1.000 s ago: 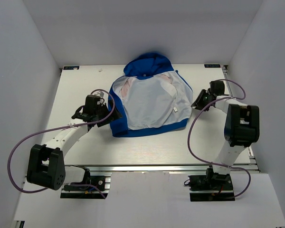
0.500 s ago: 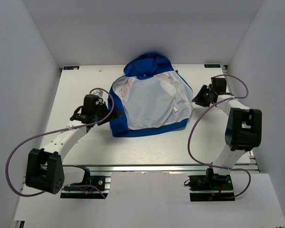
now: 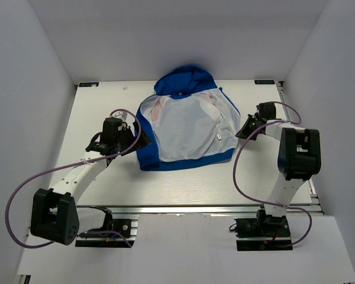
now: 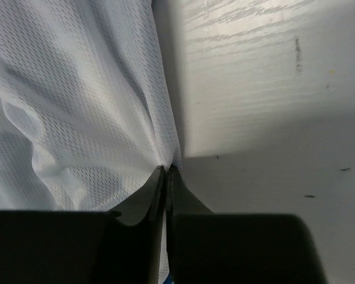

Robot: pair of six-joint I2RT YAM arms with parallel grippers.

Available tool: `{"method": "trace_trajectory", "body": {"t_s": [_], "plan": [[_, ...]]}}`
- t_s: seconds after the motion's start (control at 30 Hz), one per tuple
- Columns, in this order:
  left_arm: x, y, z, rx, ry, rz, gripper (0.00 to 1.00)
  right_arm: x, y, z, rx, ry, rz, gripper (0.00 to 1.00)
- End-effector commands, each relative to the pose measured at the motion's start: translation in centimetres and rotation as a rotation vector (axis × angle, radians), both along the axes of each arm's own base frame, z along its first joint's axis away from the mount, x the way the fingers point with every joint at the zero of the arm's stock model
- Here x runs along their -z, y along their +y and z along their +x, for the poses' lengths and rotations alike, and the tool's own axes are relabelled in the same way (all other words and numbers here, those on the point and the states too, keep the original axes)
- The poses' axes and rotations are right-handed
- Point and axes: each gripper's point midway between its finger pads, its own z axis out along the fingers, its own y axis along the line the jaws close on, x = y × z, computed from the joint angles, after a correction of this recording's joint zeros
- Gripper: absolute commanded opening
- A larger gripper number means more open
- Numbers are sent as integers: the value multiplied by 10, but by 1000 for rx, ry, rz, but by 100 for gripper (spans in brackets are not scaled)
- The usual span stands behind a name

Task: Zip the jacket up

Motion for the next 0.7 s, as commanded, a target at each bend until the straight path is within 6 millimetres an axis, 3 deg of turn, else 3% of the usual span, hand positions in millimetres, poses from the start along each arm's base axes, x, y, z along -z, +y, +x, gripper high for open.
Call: {"method": "trace_trajectory", "body": {"t_s": [0.0, 0.1, 0.13, 0.17, 0.2, 0.23, 0.3, 0.33, 0.4, 0.43, 0.47, 0.5, 0.53, 0.6, 0.63, 0.67], "plan": [[-15, -1, 5, 1, -39, 5, 98, -11, 10, 5, -17, -35, 42, 0], [-18, 1, 5, -3, -46, 9, 98, -32, -3, 11, 16, -76, -70, 0], [-18, 1, 5, -2, -49, 11, 98, -48, 5, 12, -9, -110, -109, 0], [-20, 2, 4, -3, -56, 12, 98, -64, -3, 20, -1, -150, -199, 0], [-21, 2, 4, -3, -59, 11, 98, -78, -3, 17, -12, -163, -250, 0], [-23, 2, 4, 2, -67, 13, 98, -88, 11, 17, -49, -187, -307, 0], [-25, 2, 3, 7, -74, 17, 98, -114, 11, 20, -64, -217, -472, 0], [-25, 4, 2, 2, -75, 28, 98, -120, 38, 15, -128, -231, -515, 0], [-28, 7, 0, -2, -74, 40, 98, -129, 56, 10, -178, -240, -606, 0], [-29, 9, -2, -7, -75, 48, 98, -131, 84, 2, -244, -246, -631, 0], [-29, 13, -4, -18, -67, 64, 98, -131, 100, -3, -282, -257, -642, 0], [-31, 15, -6, -25, -68, 72, 98, -125, 131, -17, -355, -269, -654, 0], [-31, 20, -7, -44, -64, 86, 98, -120, 145, -25, -380, -268, -666, 0], [-29, 24, -14, -61, -41, 99, 98, -102, 177, -47, -470, -254, -676, 14], [-28, 26, -17, -72, -30, 100, 98, -95, 202, -67, -542, -258, -670, 18], [-26, 29, -20, -83, -18, 107, 98, -88, 216, -79, -594, -248, -643, 36]]}}
